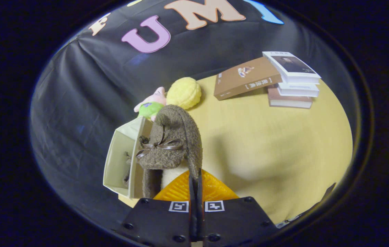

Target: Open the storage box then place both shoes into the box .Put the left shoe in first, then the right shoe, with the right side of both shoes facing outward in a uniform manner.

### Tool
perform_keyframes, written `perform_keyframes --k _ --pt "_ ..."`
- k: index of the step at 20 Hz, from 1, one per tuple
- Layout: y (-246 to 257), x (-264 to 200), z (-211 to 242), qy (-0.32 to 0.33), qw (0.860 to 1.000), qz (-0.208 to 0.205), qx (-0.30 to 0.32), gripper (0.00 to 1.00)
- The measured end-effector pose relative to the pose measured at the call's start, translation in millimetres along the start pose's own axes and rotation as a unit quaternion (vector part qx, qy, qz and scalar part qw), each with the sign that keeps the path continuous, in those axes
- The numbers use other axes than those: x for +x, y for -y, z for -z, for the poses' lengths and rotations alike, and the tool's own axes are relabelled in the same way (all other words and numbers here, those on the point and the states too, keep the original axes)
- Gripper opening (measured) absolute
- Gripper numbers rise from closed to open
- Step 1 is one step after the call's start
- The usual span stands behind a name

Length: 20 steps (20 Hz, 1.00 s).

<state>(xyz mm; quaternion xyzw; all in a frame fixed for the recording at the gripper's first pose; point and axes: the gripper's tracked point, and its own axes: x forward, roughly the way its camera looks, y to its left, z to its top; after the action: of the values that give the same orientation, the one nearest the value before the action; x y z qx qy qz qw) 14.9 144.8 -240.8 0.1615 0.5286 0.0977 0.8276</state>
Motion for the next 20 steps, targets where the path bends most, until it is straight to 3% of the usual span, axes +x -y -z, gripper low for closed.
perform_keyframes --k 13,20 --pt "-163 35 -9 0.015 0.998 -0.046 -0.033 0.03" --pt "-185 72 21 0.005 0.998 0.013 -0.054 0.03"
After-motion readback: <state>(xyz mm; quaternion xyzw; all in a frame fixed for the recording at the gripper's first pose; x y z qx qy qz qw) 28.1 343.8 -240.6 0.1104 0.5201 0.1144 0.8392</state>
